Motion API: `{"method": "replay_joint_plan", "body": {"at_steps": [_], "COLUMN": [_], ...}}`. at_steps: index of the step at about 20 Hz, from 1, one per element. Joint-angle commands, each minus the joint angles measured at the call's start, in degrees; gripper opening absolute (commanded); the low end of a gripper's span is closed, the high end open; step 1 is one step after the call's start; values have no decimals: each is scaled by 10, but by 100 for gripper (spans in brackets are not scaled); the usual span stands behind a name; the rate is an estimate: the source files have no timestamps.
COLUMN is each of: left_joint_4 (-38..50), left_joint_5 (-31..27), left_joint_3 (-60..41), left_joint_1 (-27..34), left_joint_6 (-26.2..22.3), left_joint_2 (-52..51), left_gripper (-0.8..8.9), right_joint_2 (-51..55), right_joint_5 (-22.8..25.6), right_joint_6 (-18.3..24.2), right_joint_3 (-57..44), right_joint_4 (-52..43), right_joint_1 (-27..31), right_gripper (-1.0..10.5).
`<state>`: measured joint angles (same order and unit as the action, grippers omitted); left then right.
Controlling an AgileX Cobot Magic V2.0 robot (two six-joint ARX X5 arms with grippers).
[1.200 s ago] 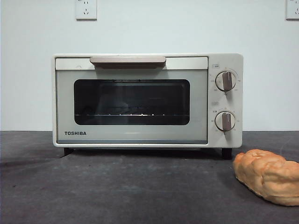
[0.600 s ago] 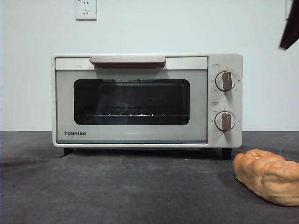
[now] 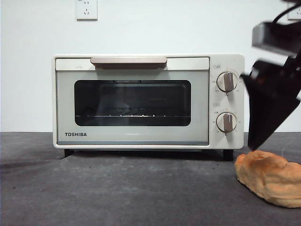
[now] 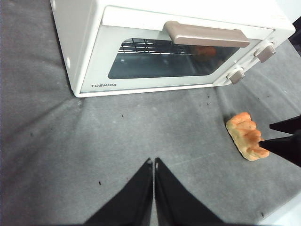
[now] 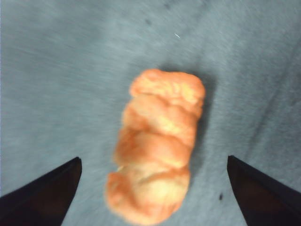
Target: The left arm flap open the oven, the right arm pick bread and place it into oven, the left arm flap close the oven
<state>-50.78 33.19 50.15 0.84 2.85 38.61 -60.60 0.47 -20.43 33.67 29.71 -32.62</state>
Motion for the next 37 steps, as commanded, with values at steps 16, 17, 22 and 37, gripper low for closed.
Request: {"method": "replay_joint_plan", "body": {"at_steps": [16,17,22,37], "left_joint_4": [7,7,18,280], "left_joint_5": [2,2,2,-91], "left_joint_3": [10,10,10,46], "left_joint_1": [-2,-2,-15,-201], "left_joint_6": [-7,-7,-2,111], "left_joint_2": [2,2,3,171], "left_gripper": [11,11,11,12], "right_joint_2": [-139,-139,-110,162], "right_joint_5": [24,24,9,-26], "right_joint_6": [-15,-15,-14,-13], "right_joint_3": [3,3,5,72], "right_joint_4": [-100,-100,-101,27], "right_joint_1": [-18,-18,-18,-18], "right_gripper": [227,214,212,213]}}
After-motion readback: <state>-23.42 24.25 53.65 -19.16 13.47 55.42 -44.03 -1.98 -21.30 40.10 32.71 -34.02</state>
